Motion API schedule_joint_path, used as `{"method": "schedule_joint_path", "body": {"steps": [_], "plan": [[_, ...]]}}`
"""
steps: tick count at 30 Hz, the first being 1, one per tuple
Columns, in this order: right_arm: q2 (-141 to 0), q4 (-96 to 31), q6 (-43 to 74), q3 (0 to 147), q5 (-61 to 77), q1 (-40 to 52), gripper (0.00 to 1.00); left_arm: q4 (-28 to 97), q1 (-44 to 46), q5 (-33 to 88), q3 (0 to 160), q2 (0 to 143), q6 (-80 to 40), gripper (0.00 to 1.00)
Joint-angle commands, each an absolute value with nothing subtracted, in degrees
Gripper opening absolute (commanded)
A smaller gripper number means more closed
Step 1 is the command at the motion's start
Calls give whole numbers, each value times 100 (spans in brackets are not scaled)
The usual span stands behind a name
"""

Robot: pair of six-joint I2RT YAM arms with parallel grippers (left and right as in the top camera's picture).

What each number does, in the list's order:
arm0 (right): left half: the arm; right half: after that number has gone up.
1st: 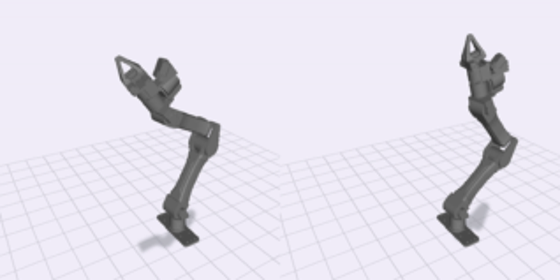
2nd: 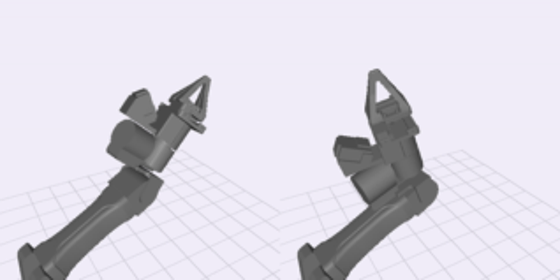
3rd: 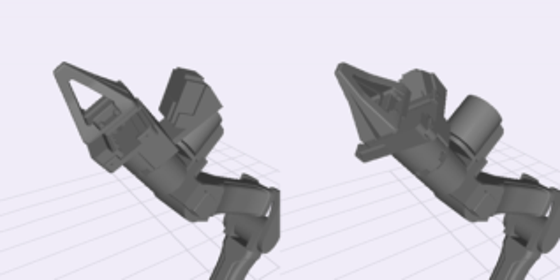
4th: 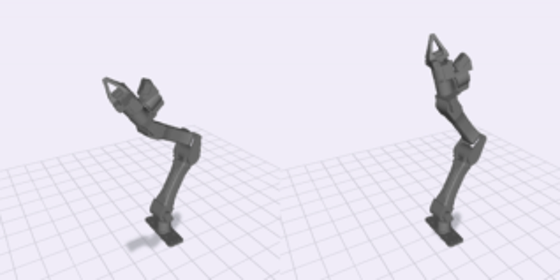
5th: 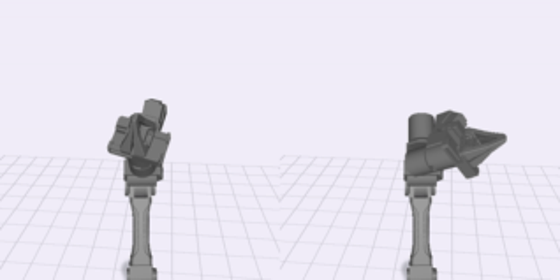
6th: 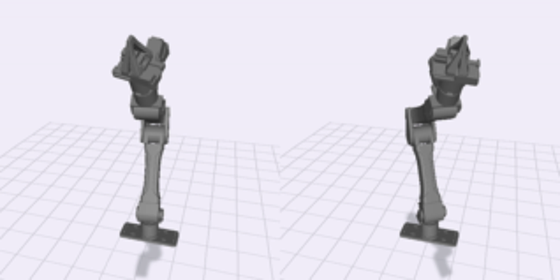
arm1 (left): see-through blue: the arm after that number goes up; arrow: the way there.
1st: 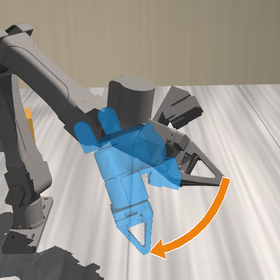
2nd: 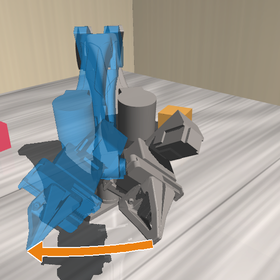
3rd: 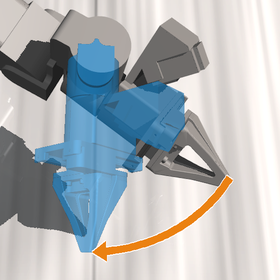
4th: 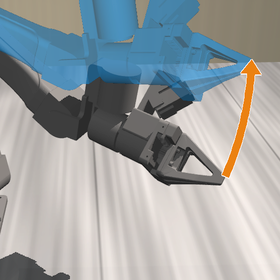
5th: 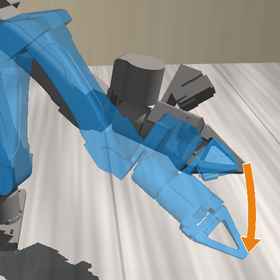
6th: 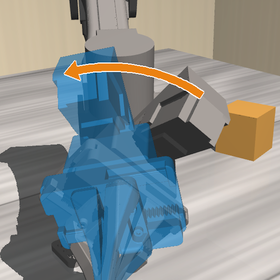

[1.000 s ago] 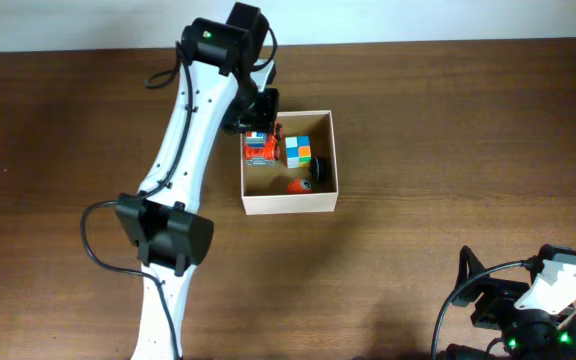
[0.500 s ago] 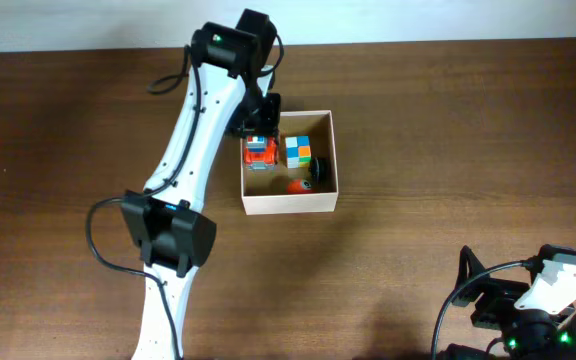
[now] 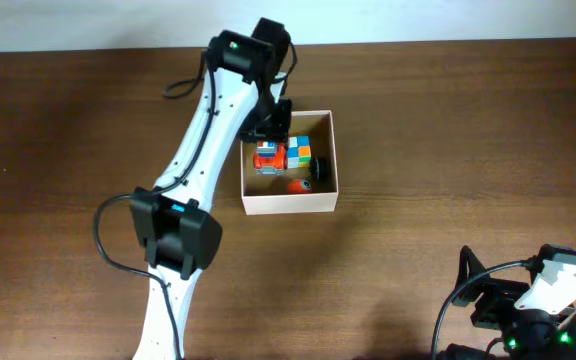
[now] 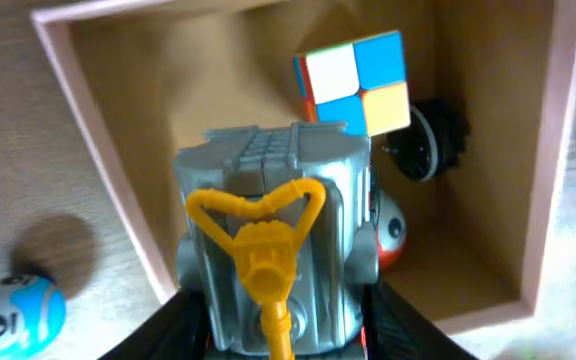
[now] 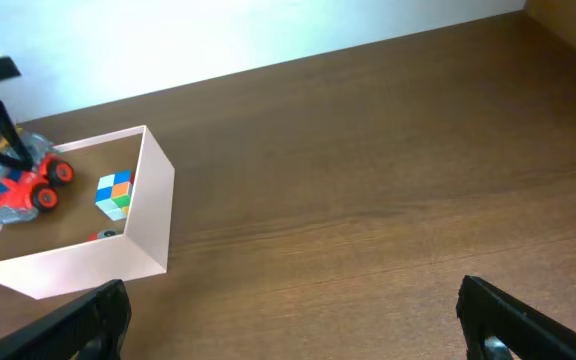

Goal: Pack container
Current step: 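Carry the truck right and lower it into the pink box, then release the truck and move the left gripper back over the blue ball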

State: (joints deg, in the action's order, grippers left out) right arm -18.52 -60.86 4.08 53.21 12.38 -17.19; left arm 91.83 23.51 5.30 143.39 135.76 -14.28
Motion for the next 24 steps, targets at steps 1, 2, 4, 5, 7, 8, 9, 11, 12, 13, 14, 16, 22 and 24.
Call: {"method": "schedule_joint_path", "body": {"steps": [1, 2, 4, 5, 7, 8, 9, 11, 12, 13, 14, 16, 22, 24], "plan": [[-1809, -6066, 381, 5391, 1288, -1765, 99, 9006, 2359, 447, 14009, 13600, -1588, 42], [-1809, -6069, 381, 5391, 1288, -1765, 99, 8958, 2357, 445, 13944, 13600, -1588, 42], [-1809, -6066, 381, 5391, 1288, -1765, 99, 8892, 2349, 445, 13858, 13600, -1588, 42], [-1809, -6069, 381, 5391, 1288, -1765, 99, 8877, 2349, 443, 13847, 13600, -1588, 42], [-1809, -6069, 381, 5391, 1291, -1765, 99, 8840, 2349, 443, 13845, 13600, -1588, 42], [-1809, -6069, 381, 5391, 1291, -1765, 99, 8820, 2349, 443, 13845, 13600, -1586, 43], [-1809, -6069, 381, 5391, 1291, -1765, 99, 8807, 2349, 443, 13845, 13600, -1584, 43], [-1809, -6069, 381, 5391, 1291, -1765, 99, 8809, 2349, 443, 13845, 13600, -1584, 56], [-1809, -6069, 381, 5391, 1288, -1765, 98, 8809, 2349, 443, 13845, 13600, -1581, 67], [-1809, -6069, 381, 5391, 1291, -1765, 99, 8807, 2349, 443, 13845, 13600, -1581, 68], [-1809, -6066, 381, 5391, 1288, -1765, 99, 8803, 2349, 443, 13845, 13600, -1581, 68], [-1809, -6069, 381, 5391, 1291, -1765, 99, 8790, 2349, 443, 13845, 13600, -1581, 68], [-1809, -6069, 381, 5391, 1288, -1765, 99, 8753, 2329, 204, 13924, 13594, -1577, 68], [-1809, -6069, 381, 5391, 1291, -1765, 99, 8831, 2270, 211, 14140, 13592, -1535, 70]]}}
